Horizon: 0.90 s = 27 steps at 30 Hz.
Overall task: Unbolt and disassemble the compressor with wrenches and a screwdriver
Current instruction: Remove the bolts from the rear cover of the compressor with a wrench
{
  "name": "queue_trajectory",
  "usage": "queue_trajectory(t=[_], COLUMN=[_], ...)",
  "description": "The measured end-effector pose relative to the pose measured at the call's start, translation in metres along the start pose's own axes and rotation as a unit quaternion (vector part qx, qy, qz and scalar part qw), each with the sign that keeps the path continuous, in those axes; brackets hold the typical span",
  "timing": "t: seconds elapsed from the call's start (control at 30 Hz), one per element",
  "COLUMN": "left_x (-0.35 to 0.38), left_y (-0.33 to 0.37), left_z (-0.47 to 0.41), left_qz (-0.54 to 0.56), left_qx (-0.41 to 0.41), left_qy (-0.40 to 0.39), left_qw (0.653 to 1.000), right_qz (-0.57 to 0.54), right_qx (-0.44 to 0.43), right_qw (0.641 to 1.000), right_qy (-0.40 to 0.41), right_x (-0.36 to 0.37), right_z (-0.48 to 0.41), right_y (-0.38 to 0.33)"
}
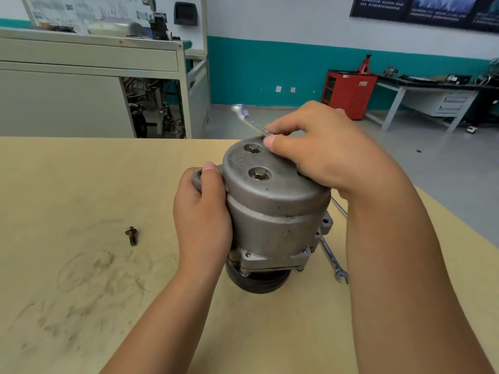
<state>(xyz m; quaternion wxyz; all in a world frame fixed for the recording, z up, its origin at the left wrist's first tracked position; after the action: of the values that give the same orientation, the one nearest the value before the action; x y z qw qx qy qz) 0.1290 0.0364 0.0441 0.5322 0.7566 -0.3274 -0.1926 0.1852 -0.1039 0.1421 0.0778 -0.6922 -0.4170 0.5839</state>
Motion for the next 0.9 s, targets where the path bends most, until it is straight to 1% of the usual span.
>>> queue_trajectory(t=[0.1, 0.2, 0.27, 0.33, 0.4, 0.47, 0.53, 0.63, 0.7, 0.73, 0.8, 0.83, 0.87, 0.9], left_x=[0.001, 0.002, 0.003, 0.002, 0.0, -0.002, -0.003, -0.002, -0.002, -0.002, -0.002, -0.002, -0.001, -0.001], left_y=[0.002, 0.002, 0.002, 0.0, 0.003, 0.002, 0.001, -0.001, -0.001, 0.0, 0.0, 0.0, 0.0, -0.001], left_z=[0.001, 0.002, 0.003, 0.003, 0.003, 0.002, 0.001, 0.003, 0.003, 0.003, 0.003, 0.002, 0.002, 0.001], left_qz=[0.001, 0.008, 0.021, 0.028, 0.006, -0.006, -0.009, -0.008, -0.005, -0.003, -0.002, -0.003, -0.003, -0.003], left_qx=[-0.003, -0.005, -0.006, -0.005, 0.016, 0.019, 0.011, -0.002, -0.006, -0.007, -0.009, -0.011, -0.013, -0.015], left_qy=[-0.008, -0.013, -0.022, -0.019, -0.013, 0.001, 0.011, 0.008, 0.002, -0.002, -0.006, -0.007, -0.01, -0.012], left_qw=[1.0, 1.0, 1.0, 0.999, 1.0, 1.0, 1.0, 1.0, 1.0, 1.0, 1.0, 1.0, 1.0, 1.0], right_qz=[0.029, 0.048, 0.034, 0.027, -0.003, -0.045, -0.077, -0.174, -0.273, -0.338, -0.463, -0.508, -0.536, -0.55], right_qx=[-0.086, -0.155, -0.208, -0.242, -0.273, -0.295, -0.307, -0.303, -0.274, -0.241, -0.157, -0.117, -0.082, -0.049], right_qw=[0.996, 0.984, 0.969, 0.956, 0.946, 0.936, 0.921, 0.896, 0.876, 0.86, 0.816, 0.797, 0.785, 0.78], right_qy=[0.01, 0.068, 0.126, 0.165, 0.177, 0.188, 0.228, 0.275, 0.288, 0.297, 0.308, 0.306, 0.301, 0.295], right_x=[0.005, 0.003, -0.002, -0.003, -0.001, 0.0, -0.002, -0.007, -0.007, -0.007, -0.002, 0.001, 0.003, 0.004], right_z=[0.015, 0.035, 0.051, 0.063, 0.072, 0.081, 0.09, 0.095, 0.091, 0.087, 0.08, 0.076, 0.07, 0.066], right_y=[-0.021, -0.027, -0.028, -0.023, -0.015, -0.005, 0.004, 0.021, 0.034, 0.042, 0.058, 0.064, 0.067, 0.069])
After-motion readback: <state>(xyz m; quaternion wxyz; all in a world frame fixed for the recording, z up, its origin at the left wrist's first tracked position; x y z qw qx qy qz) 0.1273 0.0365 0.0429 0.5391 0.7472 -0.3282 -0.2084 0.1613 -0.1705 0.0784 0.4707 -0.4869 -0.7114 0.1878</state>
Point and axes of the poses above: each hand's wrist, its own z-axis away from the middle knuckle, its own x-axis out of the palm, y = z × x, the point moved 8 cm from there along -z, towards the middle knuckle, and after that the axes turned 6 degrees about -z, right-handed, at the moved point
